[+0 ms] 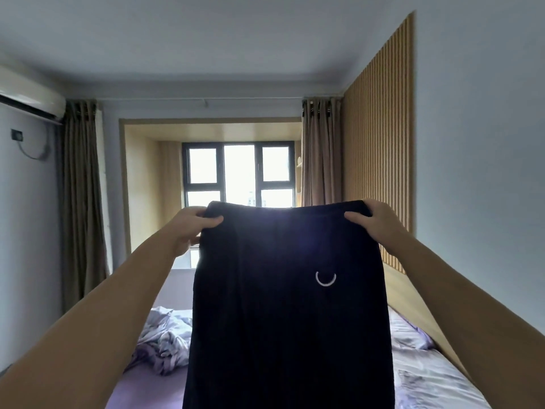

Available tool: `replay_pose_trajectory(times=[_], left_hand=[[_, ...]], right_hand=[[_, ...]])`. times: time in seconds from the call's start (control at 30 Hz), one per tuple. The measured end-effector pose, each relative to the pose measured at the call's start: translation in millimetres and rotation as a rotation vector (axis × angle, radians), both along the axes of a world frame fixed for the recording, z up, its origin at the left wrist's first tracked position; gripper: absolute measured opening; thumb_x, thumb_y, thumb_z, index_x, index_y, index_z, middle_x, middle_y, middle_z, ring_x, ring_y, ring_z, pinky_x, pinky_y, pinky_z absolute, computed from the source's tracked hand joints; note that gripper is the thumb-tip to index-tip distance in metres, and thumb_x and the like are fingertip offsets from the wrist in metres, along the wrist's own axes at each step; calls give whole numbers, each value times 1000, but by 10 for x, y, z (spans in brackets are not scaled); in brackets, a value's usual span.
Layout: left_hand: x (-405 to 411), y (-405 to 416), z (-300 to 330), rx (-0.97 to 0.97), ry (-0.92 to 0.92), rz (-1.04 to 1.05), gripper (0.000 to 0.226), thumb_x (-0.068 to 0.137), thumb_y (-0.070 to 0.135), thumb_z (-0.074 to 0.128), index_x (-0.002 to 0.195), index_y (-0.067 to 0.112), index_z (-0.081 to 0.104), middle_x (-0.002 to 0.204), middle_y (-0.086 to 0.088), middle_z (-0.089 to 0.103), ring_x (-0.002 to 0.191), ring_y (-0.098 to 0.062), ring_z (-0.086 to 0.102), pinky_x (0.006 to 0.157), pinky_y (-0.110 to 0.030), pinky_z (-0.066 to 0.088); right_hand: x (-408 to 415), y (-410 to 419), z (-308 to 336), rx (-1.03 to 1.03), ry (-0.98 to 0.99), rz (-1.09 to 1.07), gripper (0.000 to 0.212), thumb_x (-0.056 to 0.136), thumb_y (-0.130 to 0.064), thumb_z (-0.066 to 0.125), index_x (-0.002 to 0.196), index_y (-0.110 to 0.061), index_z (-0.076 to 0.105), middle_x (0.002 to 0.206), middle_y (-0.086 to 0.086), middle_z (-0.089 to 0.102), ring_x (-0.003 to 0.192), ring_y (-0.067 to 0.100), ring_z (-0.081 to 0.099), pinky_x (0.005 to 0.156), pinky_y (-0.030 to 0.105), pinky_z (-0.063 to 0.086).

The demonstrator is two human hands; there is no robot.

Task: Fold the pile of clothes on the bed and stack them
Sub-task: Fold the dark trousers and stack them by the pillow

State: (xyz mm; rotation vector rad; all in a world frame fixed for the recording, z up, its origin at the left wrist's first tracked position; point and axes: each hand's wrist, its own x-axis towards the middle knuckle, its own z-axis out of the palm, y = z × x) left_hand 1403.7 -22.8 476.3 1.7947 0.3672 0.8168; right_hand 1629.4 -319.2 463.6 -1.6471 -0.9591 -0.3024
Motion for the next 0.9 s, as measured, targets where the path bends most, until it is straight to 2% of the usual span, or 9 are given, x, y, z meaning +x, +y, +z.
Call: replay_pose_trajectory(times=[0.17, 0.23, 0.3, 0.4, 0.53, 0.63, 0.77, 0.83, 0.9], left_hand=[[-37, 21, 64, 115, -82, 36, 5, 83, 19, 73, 85, 20, 68, 89, 3, 72, 86, -15, 66, 64, -25, 50], [5, 12, 54, 141, -106, 88, 9, 83, 25, 73, 83, 20, 64, 89, 2, 69, 84, -15, 63, 64, -26, 48], [50, 16, 26, 131, -99, 107, 13, 83, 28, 72, 84, 19, 62, 90, 1, 67, 84, -16, 63, 64, -26, 47], [54, 51, -24, 81, -64, 59, 17, 82, 33, 73, 87, 19, 65, 86, 2, 72, 81, -17, 68, 61, -23, 50], [-19, 91, -71, 83, 54, -71, 34, 77, 51, 69, 91, 20, 71, 89, 5, 75, 80, -14, 72, 65, -23, 53], [-31, 150, -62, 145, 90, -118, 25, 80, 41, 71, 97, 23, 73, 98, 2, 74, 88, -17, 71, 71, -26, 53], [69, 200, -147, 234, 175, 109, 33, 88, 35, 66, 109, 10, 61, 101, -2, 67, 91, -20, 64, 74, -31, 51], [146, 151, -241, 340, 239, 259, 39, 89, 38, 64, 112, 9, 55, 104, -5, 62, 94, -23, 60, 82, -39, 52], [233, 58, -348, 363, 224, 352, 41, 88, 36, 63, 114, 6, 55, 107, -8, 62, 97, -26, 60, 90, -45, 51]], right_hand=[[49, -3, 22, -4, -65, -31, 9, 95, -19, 57, 100, -16, 64, 90, -3, 66, 83, 13, 62, 68, 25, 47], [62, -1, 39, -28, -47, -28, 8, 95, -17, 56, 97, -15, 63, 90, 1, 66, 83, 18, 62, 67, 26, 47], [66, 1, 50, -48, -12, 33, 11, 96, -12, 53, 104, -11, 62, 95, 6, 66, 88, 21, 63, 73, 31, 51], [79, -2, 20, -121, 3, 85, 21, 97, -9, 49, 117, -8, 58, 105, 8, 65, 96, 23, 63, 85, 38, 54], [114, 29, -73, -235, -119, -19, 17, 99, -14, 47, 112, -11, 58, 100, 5, 63, 92, 20, 60, 79, 31, 50], [146, 51, -124, -215, -112, -41, 16, 98, -16, 50, 110, -12, 59, 100, 3, 64, 92, 18, 61, 78, 30, 50], [166, 154, -172, -155, 74, -10, 10, 94, -23, 58, 99, -14, 59, 96, 7, 67, 86, 21, 64, 67, 30, 51], [195, 259, -227, -149, 147, -67, 17, 92, -25, 59, 103, -12, 57, 98, 7, 65, 88, 23, 63, 71, 36, 53], [214, 376, -299, -121, 264, -108, 24, 91, -25, 59, 108, -8, 55, 100, 11, 63, 91, 27, 62, 78, 43, 55]])
